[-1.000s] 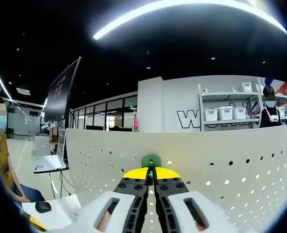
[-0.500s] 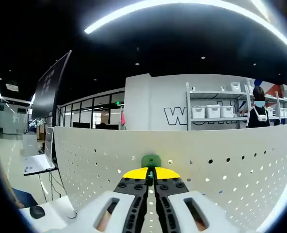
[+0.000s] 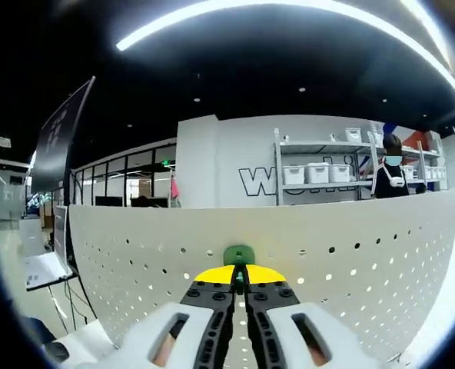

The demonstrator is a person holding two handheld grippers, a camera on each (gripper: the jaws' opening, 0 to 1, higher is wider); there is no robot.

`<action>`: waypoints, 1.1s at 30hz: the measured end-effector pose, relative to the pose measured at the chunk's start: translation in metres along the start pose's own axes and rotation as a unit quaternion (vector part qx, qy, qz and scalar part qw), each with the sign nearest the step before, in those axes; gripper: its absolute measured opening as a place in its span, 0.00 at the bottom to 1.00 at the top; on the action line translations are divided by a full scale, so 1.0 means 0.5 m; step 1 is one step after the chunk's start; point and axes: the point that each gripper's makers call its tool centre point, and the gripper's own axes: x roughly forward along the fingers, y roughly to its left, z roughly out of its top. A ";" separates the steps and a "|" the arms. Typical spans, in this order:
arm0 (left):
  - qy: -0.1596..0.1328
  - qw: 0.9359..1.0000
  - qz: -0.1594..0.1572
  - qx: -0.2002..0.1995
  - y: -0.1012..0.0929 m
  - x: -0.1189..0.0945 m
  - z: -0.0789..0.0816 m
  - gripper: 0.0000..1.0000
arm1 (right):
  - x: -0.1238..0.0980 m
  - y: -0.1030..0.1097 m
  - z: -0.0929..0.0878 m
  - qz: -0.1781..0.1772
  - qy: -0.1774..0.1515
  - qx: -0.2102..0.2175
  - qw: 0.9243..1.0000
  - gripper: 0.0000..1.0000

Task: Insert the hook assembly into the mounting plate slot until the hook locks in place.

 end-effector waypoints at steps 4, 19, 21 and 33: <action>-0.002 1.000 -0.001 -0.002 0.004 -0.005 0.000 0.56 | 0.001 -0.001 0.000 -0.012 0.000 0.005 1.000 0.02; -0.002 1.000 -0.017 0.006 0.003 -0.016 0.005 0.55 | -0.004 0.002 -0.007 -0.028 0.002 0.018 0.999 0.03; -0.003 1.000 -0.017 0.005 0.004 -0.018 0.005 0.55 | -0.005 0.002 -0.006 -0.027 0.003 0.019 0.999 0.04; -0.007 1.000 -0.006 0.011 0.002 -0.023 0.015 0.54 | -0.013 0.039 -0.005 0.074 -0.010 0.009 0.997 0.22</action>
